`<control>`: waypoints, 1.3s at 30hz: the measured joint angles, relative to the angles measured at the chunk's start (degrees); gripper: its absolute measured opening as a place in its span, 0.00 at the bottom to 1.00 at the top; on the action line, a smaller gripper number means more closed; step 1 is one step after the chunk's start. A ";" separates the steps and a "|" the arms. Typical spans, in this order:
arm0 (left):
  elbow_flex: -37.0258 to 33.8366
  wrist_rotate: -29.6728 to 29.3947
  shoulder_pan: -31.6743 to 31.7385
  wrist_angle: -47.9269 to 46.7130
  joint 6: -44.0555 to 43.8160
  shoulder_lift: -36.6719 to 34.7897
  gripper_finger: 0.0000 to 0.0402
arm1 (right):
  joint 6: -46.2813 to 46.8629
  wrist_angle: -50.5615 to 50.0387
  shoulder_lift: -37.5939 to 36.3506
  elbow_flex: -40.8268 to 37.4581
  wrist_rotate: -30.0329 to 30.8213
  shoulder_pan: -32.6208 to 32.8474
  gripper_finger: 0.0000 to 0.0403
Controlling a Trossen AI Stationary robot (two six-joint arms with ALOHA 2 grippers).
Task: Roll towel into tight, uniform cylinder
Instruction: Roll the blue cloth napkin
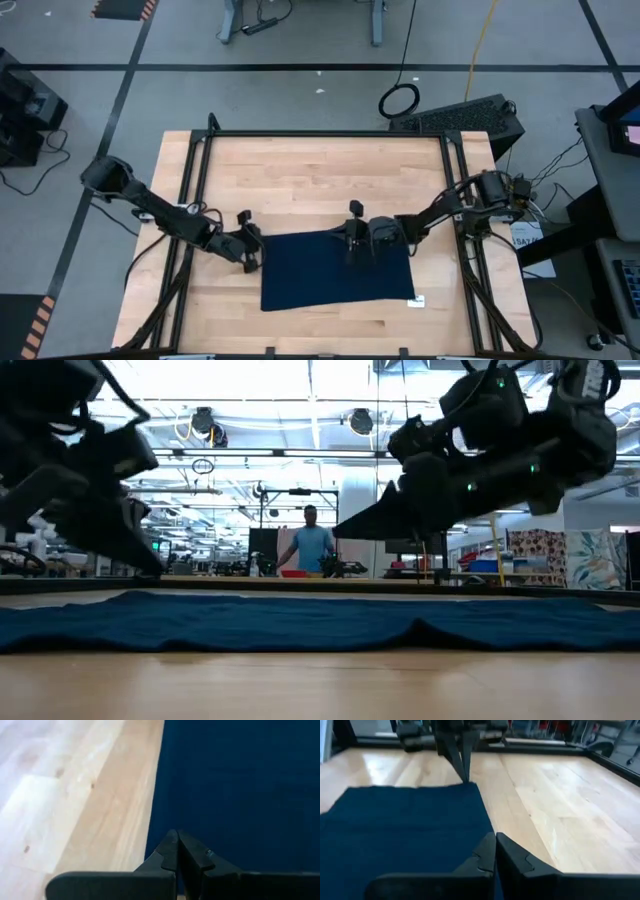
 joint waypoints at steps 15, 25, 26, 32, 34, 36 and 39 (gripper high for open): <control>0.02 2.30 -0.04 6.59 -4.86 9.83 0.02 | 8.33 3.86 12.41 0.07 0.64 0.44 0.01; 0.24 -0.50 2.21 -3.31 -4.30 8.37 0.02 | 2.81 -7.20 -0.62 0.00 -1.56 0.46 0.01; 0.24 -0.64 2.67 -5.09 -3.40 7.25 0.02 | 2.75 -10.59 -2.72 -0.02 -1.57 0.59 0.01; -0.17 -8.78 7.91 -11.63 5.23 0.08 0.02 | 6.59 -29.72 -10.42 -0.04 -1.57 3.70 0.01; -0.09 -14.88 10.17 -12.93 5.15 -3.50 0.02 | 8.96 -32.54 -10.35 -0.41 -1.57 5.45 0.01; -0.09 -17.41 11.76 -13.56 5.61 -7.42 0.02 | 11.34 -30.60 -9.49 -0.83 -1.10 7.19 0.01; -0.07 -16.09 12.77 -11.78 5.19 -13.64 0.02 | 14.24 -26.20 -6.23 -1.66 1.75 9.42 0.01</control>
